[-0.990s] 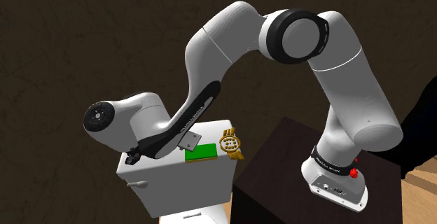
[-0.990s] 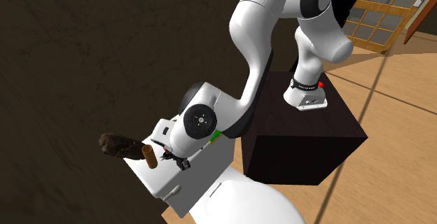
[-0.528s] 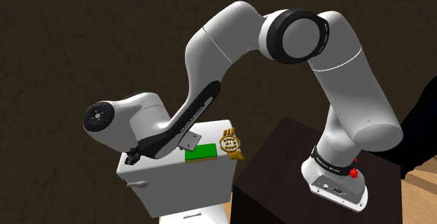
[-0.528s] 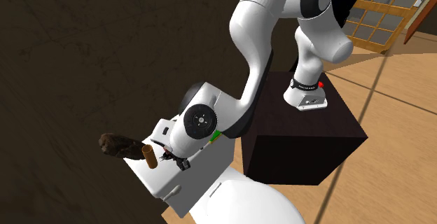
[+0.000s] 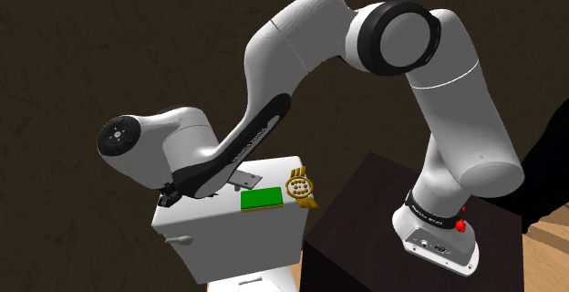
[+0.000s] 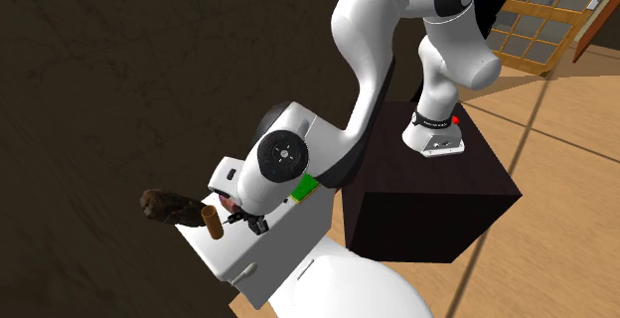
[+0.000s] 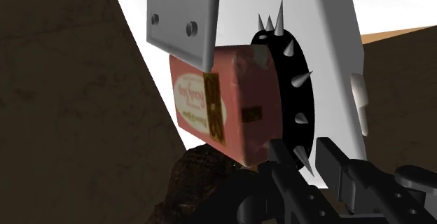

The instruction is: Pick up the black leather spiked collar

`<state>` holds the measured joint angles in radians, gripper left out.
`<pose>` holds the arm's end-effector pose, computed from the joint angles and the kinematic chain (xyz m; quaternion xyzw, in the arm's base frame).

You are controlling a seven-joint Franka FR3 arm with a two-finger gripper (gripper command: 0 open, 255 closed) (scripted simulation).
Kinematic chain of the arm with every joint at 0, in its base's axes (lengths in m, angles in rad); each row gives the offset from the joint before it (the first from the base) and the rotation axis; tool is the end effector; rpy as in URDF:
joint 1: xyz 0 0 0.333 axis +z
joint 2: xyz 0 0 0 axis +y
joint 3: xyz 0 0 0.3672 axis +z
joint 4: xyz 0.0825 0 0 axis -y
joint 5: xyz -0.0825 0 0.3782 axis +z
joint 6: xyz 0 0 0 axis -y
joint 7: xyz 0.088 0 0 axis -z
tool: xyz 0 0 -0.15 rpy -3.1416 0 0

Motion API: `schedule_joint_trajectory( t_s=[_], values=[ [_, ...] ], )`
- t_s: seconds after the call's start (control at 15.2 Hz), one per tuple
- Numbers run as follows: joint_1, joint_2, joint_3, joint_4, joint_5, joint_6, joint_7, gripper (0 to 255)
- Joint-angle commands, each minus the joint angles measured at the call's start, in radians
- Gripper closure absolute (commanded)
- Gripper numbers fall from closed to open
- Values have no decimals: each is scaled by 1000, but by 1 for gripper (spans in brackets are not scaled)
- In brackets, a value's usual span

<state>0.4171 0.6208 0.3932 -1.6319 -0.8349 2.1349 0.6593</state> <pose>0.5599 0.4466 0.2846 0.9345 0.2722 0.1394 0.1820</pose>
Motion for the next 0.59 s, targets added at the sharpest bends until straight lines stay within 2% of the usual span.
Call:
schedule_joint_trajectory(
  t_s=[0.0,0.53],
  values=[
    [-5,-16,6,4,11,-14,-15,255],
    [-13,-59,23,17,44,-58,-54,255]
  ],
)
